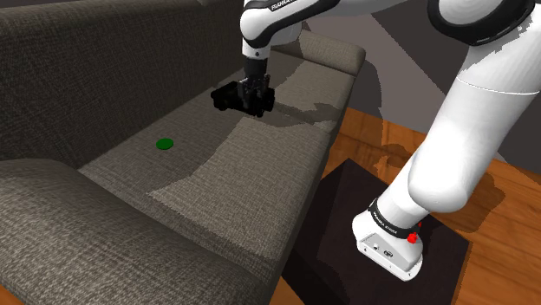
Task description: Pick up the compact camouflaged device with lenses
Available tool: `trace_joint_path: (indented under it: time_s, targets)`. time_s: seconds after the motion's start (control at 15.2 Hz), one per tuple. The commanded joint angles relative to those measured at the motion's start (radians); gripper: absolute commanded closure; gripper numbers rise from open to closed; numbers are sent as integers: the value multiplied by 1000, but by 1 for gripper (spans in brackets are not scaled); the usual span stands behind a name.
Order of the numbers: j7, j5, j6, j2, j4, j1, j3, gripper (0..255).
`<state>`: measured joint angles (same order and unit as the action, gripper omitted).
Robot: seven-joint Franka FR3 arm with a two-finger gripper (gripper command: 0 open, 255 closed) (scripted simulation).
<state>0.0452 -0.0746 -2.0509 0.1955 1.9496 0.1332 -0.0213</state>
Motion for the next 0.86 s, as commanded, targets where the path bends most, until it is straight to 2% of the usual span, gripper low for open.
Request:
trace_joint_path:
  time_s: [0.0,0.66,0.79]
  targets:
    - [-3,1,23,-14,-10,0,0,255]
    - [-11,6,147,-59,-89,0,-1,255]
    - [-11,6,149,-59,-90,0,-1,255]
